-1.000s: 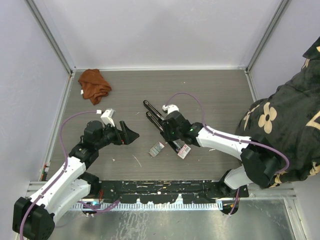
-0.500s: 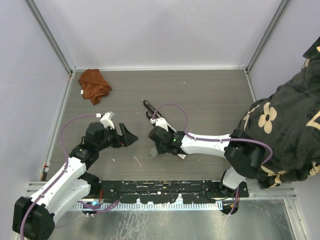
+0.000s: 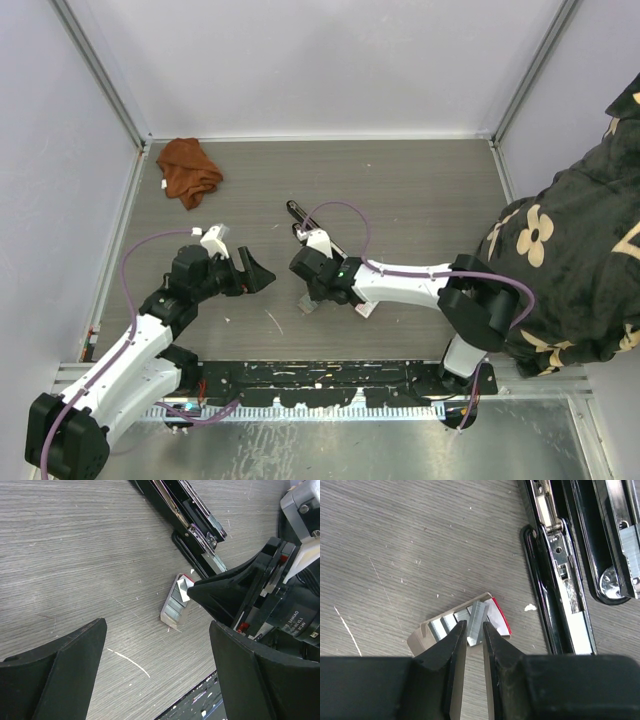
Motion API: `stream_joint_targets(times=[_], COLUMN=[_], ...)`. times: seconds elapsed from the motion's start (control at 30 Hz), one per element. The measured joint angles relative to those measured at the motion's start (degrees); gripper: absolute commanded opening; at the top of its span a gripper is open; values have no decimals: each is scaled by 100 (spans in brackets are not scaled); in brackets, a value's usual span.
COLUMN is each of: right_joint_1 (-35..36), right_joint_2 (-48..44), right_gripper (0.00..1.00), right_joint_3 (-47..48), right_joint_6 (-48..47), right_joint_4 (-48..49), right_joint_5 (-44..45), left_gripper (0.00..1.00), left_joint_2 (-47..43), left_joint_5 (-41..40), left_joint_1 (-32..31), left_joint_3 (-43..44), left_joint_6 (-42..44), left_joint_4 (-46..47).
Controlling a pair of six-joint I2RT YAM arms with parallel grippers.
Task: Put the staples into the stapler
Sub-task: Pick up the staple from the staple box.
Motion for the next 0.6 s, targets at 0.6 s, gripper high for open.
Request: stream_joint_targets(times=[0.6], right_joint_1=[0], right_joint_2=[538], right_gripper=[12], right_joint_3=[334], right_joint_6=[199], right_joint_4=[-302], right_joint_5=[251], left_gripper=[86], left_joint_2=[0], left_joint_5=[-2], left_joint_1=[-2], left_joint_3=[-46], left_joint_6=[0], left_joint_4=[0])
